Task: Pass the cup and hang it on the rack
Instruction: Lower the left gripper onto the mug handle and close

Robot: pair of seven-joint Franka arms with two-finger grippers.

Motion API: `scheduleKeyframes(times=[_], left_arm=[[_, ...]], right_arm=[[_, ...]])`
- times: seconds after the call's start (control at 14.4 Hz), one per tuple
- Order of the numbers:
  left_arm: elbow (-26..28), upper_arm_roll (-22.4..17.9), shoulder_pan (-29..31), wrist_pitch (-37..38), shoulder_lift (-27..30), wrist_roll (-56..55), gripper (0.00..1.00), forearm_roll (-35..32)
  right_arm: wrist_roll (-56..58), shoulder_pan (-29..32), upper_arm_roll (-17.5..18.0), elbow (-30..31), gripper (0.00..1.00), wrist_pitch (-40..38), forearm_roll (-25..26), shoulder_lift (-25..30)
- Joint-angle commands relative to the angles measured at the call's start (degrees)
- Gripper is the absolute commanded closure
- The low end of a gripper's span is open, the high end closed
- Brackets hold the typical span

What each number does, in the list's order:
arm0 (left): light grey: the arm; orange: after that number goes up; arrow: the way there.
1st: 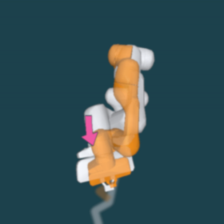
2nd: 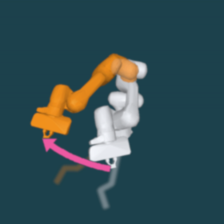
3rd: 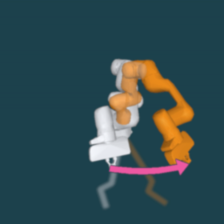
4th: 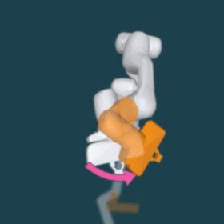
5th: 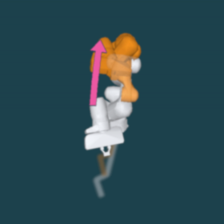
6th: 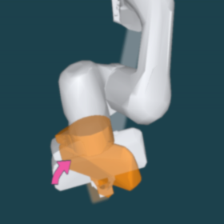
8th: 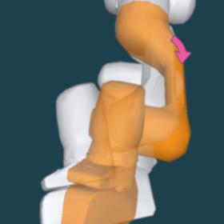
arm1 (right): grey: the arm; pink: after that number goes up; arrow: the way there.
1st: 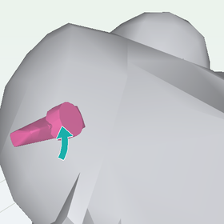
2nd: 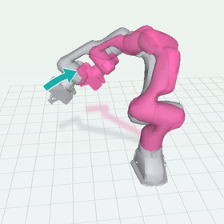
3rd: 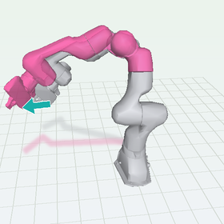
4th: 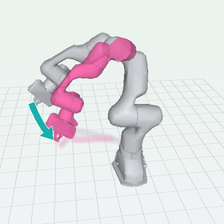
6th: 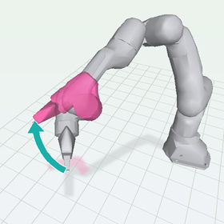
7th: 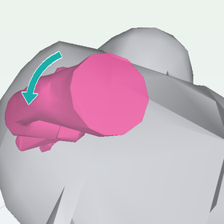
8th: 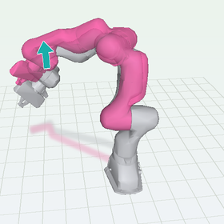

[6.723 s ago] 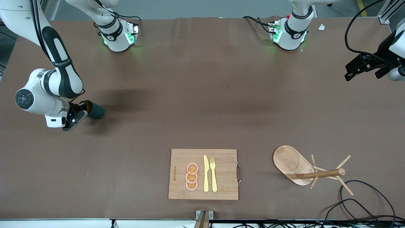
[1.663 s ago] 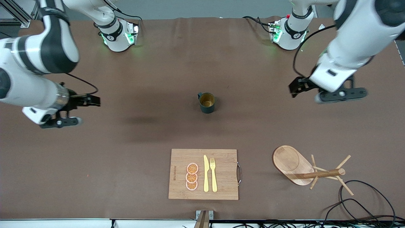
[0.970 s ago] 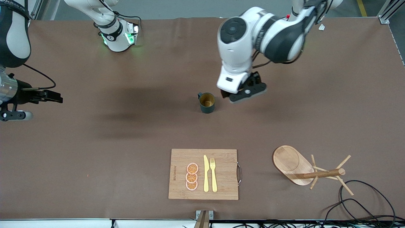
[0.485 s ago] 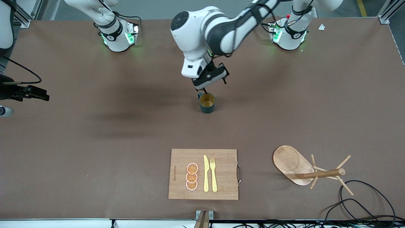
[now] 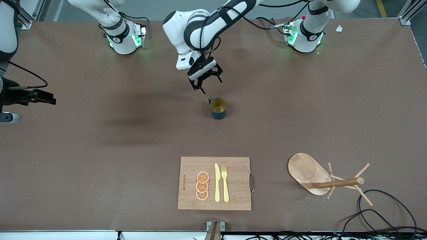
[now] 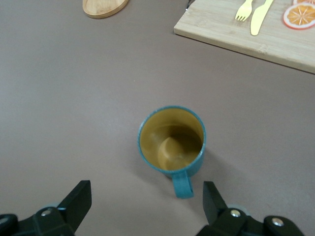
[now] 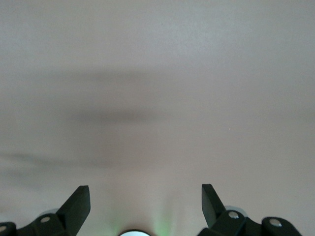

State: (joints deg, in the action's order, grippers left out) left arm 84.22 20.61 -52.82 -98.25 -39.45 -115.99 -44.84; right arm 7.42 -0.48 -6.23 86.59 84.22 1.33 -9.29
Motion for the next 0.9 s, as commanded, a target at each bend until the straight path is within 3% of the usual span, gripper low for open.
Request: scheduleKeyframes(times=[0.0,0.28,0.55,0.83], left_arm=[[-1.78,-0.57,-1.67,0.69,-3.61,-7.46,0.0,-4.8],[-3.45,-0.57,-4.13,0.69,-7.04,-11.97,0.01,-7.54],[-10.2,-3.55,-6.77,-0.01,-13.54,-14.44,0.05,-11.23],[-11.36,-7.86,-8.26,-3.96,-15.31,-14.08,0.13,-11.24]], right_arm=[[-0.03,0.75,0.6,-1.16,0.0,-0.81,-0.18,-0.21],[0.05,1.01,0.16,-0.99,0.0,-0.46,-3.88,0.41],[-0.3,0.31,0.51,-0.46,0.0,-0.37,-3.17,2.16],[-6.01,-0.83,0.69,0.76,0.0,-1.16,-3.09,4.97]])
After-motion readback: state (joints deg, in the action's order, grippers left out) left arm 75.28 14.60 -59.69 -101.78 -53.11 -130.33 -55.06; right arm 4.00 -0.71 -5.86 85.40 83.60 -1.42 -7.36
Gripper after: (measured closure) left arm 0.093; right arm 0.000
